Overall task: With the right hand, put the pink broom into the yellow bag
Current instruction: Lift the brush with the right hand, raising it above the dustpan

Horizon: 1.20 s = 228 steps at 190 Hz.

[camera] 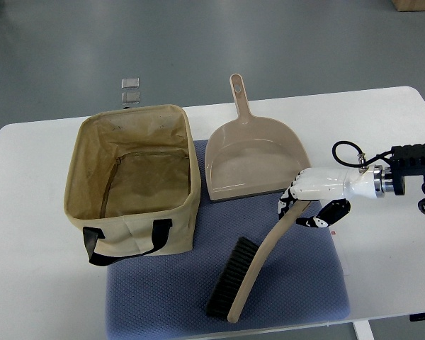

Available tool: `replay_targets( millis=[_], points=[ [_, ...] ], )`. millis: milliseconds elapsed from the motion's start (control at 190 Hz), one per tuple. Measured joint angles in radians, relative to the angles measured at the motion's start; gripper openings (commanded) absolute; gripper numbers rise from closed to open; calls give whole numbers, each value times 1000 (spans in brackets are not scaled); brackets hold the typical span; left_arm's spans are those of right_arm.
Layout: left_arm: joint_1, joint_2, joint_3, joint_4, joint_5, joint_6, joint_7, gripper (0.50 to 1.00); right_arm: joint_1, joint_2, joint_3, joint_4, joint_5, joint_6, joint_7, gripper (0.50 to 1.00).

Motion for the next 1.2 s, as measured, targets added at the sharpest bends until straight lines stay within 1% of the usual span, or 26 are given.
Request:
replay_targets(
  millis=[347,594,879,1010,1199],
  points=[
    [0,0,0,0,0,0,0,1000,7,-65,68,1,87,9,0,500],
    [0,0,0,0,0,0,0,1000,33,-141,191,-1,161,112,0,500],
    [0,0,0,0,0,0,0,1000,36,-195,248,-1,180,146,0,500],
    [0,0,0,0,0,0,0,1000,63,-209,250,-3,209,158,0,500],
    [0,0,0,0,0,0,0,1000,151,-245,264,-31,268,225,0,500]
  ],
)
